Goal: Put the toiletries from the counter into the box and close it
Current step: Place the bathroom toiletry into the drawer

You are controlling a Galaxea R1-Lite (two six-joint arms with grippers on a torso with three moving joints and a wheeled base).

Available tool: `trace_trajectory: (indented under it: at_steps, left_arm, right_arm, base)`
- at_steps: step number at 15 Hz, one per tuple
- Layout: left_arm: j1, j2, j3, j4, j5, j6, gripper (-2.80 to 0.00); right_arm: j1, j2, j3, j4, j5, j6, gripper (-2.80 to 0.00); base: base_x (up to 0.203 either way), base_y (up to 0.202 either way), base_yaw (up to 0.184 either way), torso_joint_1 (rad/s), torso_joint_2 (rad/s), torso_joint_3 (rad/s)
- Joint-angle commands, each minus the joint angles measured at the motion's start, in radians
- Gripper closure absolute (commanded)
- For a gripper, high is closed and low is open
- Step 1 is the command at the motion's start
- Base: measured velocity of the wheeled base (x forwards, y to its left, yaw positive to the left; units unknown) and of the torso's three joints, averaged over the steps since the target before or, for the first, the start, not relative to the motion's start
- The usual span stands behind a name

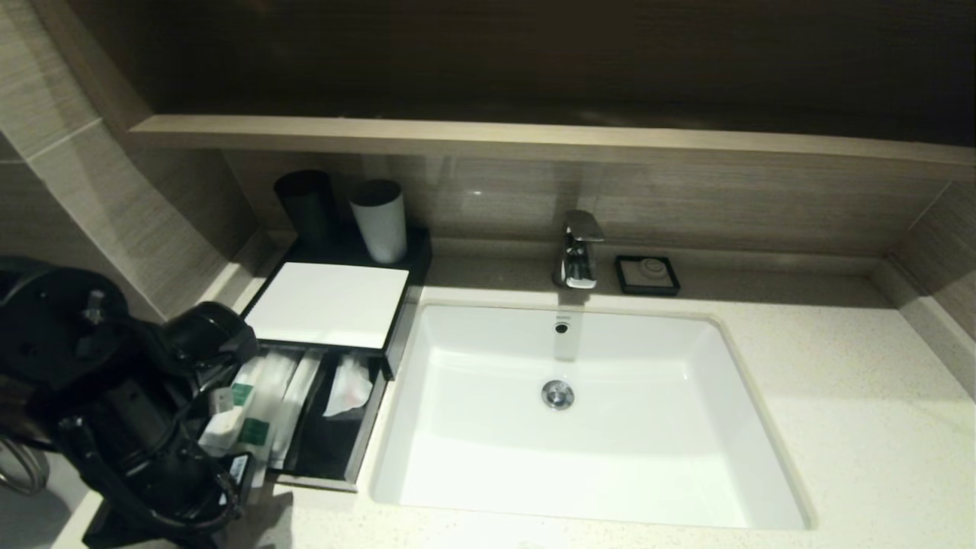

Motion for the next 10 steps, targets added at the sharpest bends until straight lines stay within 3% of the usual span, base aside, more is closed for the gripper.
trace_trajectory:
  at_steps: [1,10]
  left_arm:
    - [0.0,0.021,-0.002,-0.006,0.002,-0.003,0.0]
    - [0.0,0.04,-0.015,-0.036,0.012,-0.003,0.0]
  right_arm:
    - [0.0,-0.001,0.0,0.0,0.0,0.0,0.0]
    - [0.0,-0.001,0.0,0.0,0.0,0.0,0.0]
  base:
    - [0.0,0.0,0.0,0.0,0.0,0.0]
    - [0.0,0.0,0.0,0.0,0.0,0.0]
